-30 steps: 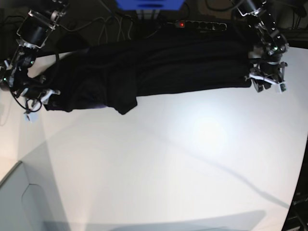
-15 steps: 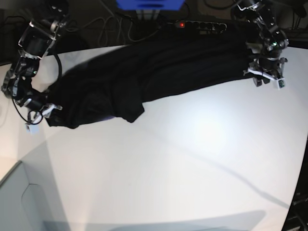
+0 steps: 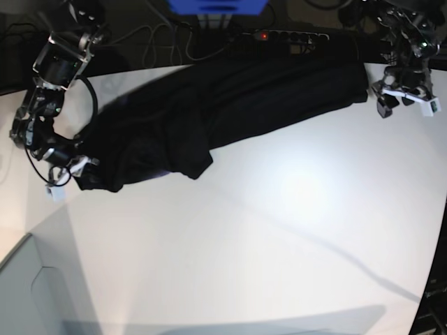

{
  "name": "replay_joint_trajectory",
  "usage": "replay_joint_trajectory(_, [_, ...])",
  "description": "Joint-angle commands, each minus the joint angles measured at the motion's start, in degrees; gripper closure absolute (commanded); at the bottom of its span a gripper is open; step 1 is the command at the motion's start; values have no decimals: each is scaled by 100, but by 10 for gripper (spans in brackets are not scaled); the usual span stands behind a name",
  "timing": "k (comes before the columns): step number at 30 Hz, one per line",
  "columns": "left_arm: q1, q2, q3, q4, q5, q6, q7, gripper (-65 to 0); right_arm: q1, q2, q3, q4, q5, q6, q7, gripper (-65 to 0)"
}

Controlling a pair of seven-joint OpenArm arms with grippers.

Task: Fold the T-shirt properly
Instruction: 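Move the left gripper to the shirt's other end and grasp it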

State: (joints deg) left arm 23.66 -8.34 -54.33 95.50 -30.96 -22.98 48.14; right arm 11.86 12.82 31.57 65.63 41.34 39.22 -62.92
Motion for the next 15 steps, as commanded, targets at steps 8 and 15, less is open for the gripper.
replay_joint_trajectory(8, [803, -58, 153, 133, -460, -18, 298, -471, 146, 59, 3, 88, 151, 78, 89, -42])
replay_joint_trajectory(15, [918, -58, 496, -412, -1049, -27, 456, -471, 146, 50, 3, 106, 151, 78, 89, -42])
